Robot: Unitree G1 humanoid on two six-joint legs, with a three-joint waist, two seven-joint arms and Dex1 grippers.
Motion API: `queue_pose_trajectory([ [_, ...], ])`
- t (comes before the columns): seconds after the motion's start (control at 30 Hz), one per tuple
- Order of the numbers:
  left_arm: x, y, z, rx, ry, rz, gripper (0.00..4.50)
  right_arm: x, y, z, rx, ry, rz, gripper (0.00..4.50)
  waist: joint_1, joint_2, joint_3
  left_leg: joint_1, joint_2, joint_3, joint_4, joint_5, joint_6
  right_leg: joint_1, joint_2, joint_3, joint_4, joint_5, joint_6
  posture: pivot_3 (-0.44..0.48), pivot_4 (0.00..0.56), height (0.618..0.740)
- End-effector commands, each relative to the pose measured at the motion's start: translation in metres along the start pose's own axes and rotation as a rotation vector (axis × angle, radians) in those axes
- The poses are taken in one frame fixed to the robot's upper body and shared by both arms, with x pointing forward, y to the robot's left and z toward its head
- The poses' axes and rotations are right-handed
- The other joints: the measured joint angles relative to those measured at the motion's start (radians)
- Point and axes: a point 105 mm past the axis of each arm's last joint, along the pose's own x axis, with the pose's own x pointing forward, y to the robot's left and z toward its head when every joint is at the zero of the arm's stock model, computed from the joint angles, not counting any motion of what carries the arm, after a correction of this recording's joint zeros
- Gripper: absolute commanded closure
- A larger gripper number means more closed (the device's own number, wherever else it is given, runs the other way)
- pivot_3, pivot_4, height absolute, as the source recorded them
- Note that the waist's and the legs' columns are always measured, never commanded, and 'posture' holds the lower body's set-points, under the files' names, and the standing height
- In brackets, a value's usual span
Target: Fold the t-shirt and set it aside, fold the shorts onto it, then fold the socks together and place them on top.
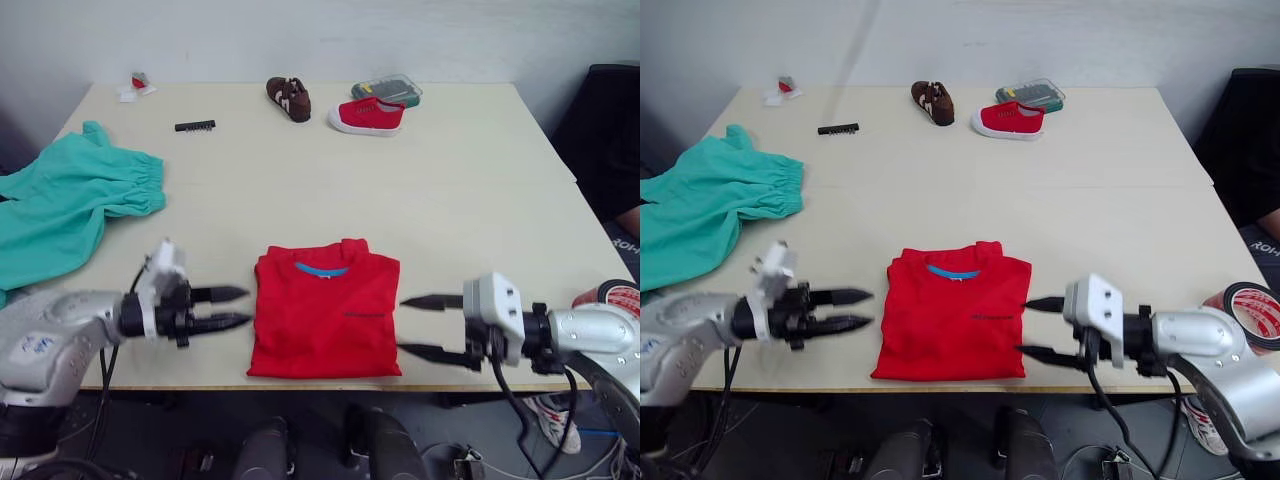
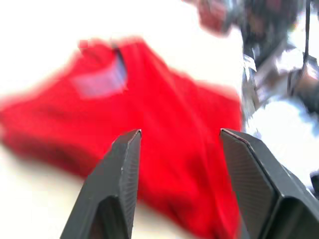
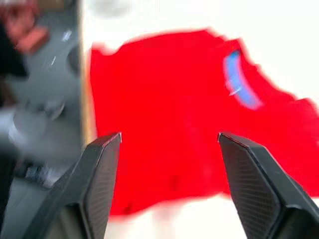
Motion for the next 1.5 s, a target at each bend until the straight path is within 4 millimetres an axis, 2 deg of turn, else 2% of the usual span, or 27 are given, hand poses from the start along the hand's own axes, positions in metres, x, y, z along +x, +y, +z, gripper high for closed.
queue_pose_trajectory([
  [0.03,0.022,-0.001,-0.011,0.029,0.06,-0.047,2.26,0.022,-0.004,-0.005,0.079,-0.012,0.01,1.68,-0.003,0.0,0.0,0.0,0.0,0.002,0.0,0.001,-0.002,-0.001,0.0,0.0,0.0,0.0,0.0,0.0,0.15,0.74],
  [0.1,0.033,-0.002,-0.019,0.055,0.104,-0.074,2.78,0.033,-0.005,-0.01,0.079,0.003,0.032,2.26,-0.003,0.0,0.0,-0.001,0.001,0.003,-0.001,0.001,-0.004,-0.002,0.001,0.0,0.001,-0.001,-0.002,0.0,0.15,0.74],
  [0.17,0.061,0.0,-0.041,0.103,0.225,-0.106,3.43,0.062,-0.01,-0.02,0.052,0.031,0.064,2.96,-0.004,-0.001,0.0,-0.003,0.001,0.004,-0.001,0.001,-0.004,-0.004,0.002,0.0,0.003,-0.001,-0.002,0.0,0.15,0.74],
  [0.23,0.079,-0.003,-0.054,0.132,0.297,-0.132,4.11,0.084,-0.012,-0.027,0.007,0.069,0.1,3.73,-0.005,-0.001,0.0,-0.004,0.0,0.006,0.001,0.002,-0.003,-0.004,0.002,0.0,0.001,-0.001,-0.001,0.0,0.15,0.74],
  [0.27,0.081,-0.003,-0.058,0.131,0.324,-0.125,4.42,0.088,-0.013,-0.033,-0.019,0.107,0.113,4.06,-0.005,-0.001,0.0,-0.003,0.0,0.007,0.001,0.002,-0.002,-0.004,0.002,0.001,0.0,0.0,0.0,0.0,0.15,0.74],
  [0.3,0.081,0.002,-0.063,0.138,0.35,-0.106,4.5,0.089,-0.015,-0.04,-0.047,0.147,0.117,4.43,-0.006,-0.001,0.0,-0.003,0.0,0.007,0.001,0.002,-0.002,-0.004,0.002,0.002,0.0,0.0,0.0,0.0,0.15,0.74],
  [0.4,0.078,0.023,-0.071,0.17,0.404,0.008,4.5,0.089,-0.028,-0.058,-0.086,0.233,0.098,4.49,-0.005,-0.001,-0.001,-0.003,0.0,0.006,0.001,0.002,-0.002,-0.004,0.002,0.001,0.0,0.0,0.0,0.0,0.15,0.74],
  [0.5,0.066,0.033,-0.083,0.176,0.441,0.064,4.5,0.088,-0.06,-0.062,-0.086,0.251,-0.033,4.49,-0.01,-0.003,-0.002,0.0,0.0,0.007,0.001,0.002,-0.001,-0.003,0.0,0.002,0.002,0.0,0.0,0.0,0.15,0.74],
  [0.57,0.058,0.035,-0.089,0.166,0.451,0.075,4.5,0.085,-0.075,-0.06,-0.086,0.24,-0.09,4.49,-0.022,-0.004,-0.003,0.001,0.0,0.007,0.001,0.002,-0.002,-0.003,0.0,0.002,0.003,0.0,0.0,0.0,0.15,0.74],
  [0.7,0.04,0.037,-0.098,0.131,0.444,0.122,4.5,0.071,-0.113,-0.04,-0.072,0.174,-0.237,4.49,-0.033,-0.004,-0.004,0.002,0.001,0.006,0.001,0.004,-0.004,-0.003,0.0,0.002,0.006,0.0,-0.001,0.0,0.15,0.74],
  [0.8,0.04,0.037,-0.078,0.111,0.331,0.142,4.5,0.055,-0.113,-0.014,-0.002,0.115,-0.233,4.49,-0.038,-0.003,-0.004,0.003,0.002,0.006,0.0,0.004,-0.006,-0.003,0.0,0.002,0.007,-0.001,-0.003,0.0,0.15,0.74],
  [0.87,0.039,0.04,-0.058,0.061,0.243,0.168,4.5,0.038,-0.103,-0.002,0.066,0.109,-0.198,4.49,-0.037,-0.002,-0.003,0.002,0.002,0.005,-0.001,0.004,-0.006,-0.005,0.0,0.002,0.008,-0.002,-0.004,0.0,0.15,0.74],
  [0.93,0.035,0.035,-0.044,0.039,0.202,0.124,4.5,0.018,-0.086,-0.001,0.142,0.135,-0.15,4.49,-0.031,-0.002,-0.003,0.0,0.002,0.003,-0.001,0.005,-0.007,-0.005,0.0,0.0,0.008,-0.002,-0.004,0.0,0.15,0.74],
  [1.07,0.025,0.003,-0.006,0.025,0.072,-0.092,3.64,-0.017,-0.042,-0.017,0.476,0.186,-0.073,4.5,-0.022,-0.002,-0.003,-0.002,0.002,0.0,-0.001,0.003,-0.006,-0.005,0.0,-0.002,0.004,-0.002,-0.005,0.0,0.15,0.74],
  [1.17,0.017,-0.008,0.007,0.012,0.071,-0.146,2.74,-0.028,-0.02,-0.032,0.62,0.24,-0.052,3.92,-0.023,-0.002,-0.003,-0.003,0.001,0.0,-0.001,0.002,-0.004,-0.004,-0.001,-0.002,0.003,-0.002,-0.005,0.0,0.15,0.74],
  [1.27,0.011,-0.018,0.016,0.059,0.147,-0.187,1.79,-0.028,-0.006,-0.052,0.839,0.229,-0.066,2.86,-0.027,-0.002,-0.003,-0.003,0.001,0.001,-0.001,0.001,-0.004,-0.004,-0.001,-0.001,0.002,-0.002,-0.004,0.0,0.15,0.74],
  [1.47,0.011,-0.018,0.028,0.148,0.163,-0.174,0.0,-0.001,-0.004,-0.066,0.954,0.196,-0.048,0.83,-0.027,-0.001,-0.002,-0.002,0.001,0.001,-0.002,0.001,-0.004,-0.004,0.0,-0.001,0.003,-0.002,-0.004,0.0,0.15,0.74],
  [1.5,0.011,-0.015,0.029,0.154,0.155,-0.16,0.0,0.006,-0.002,-0.067,0.938,0.193,-0.025,0.54,-0.027,-0.001,-0.002,-0.002,0.001,0.002,-0.002,0.002,-0.005,-0.005,0.0,-0.001,0.003,-0.002,-0.004,0.0,0.15,0.74],
])
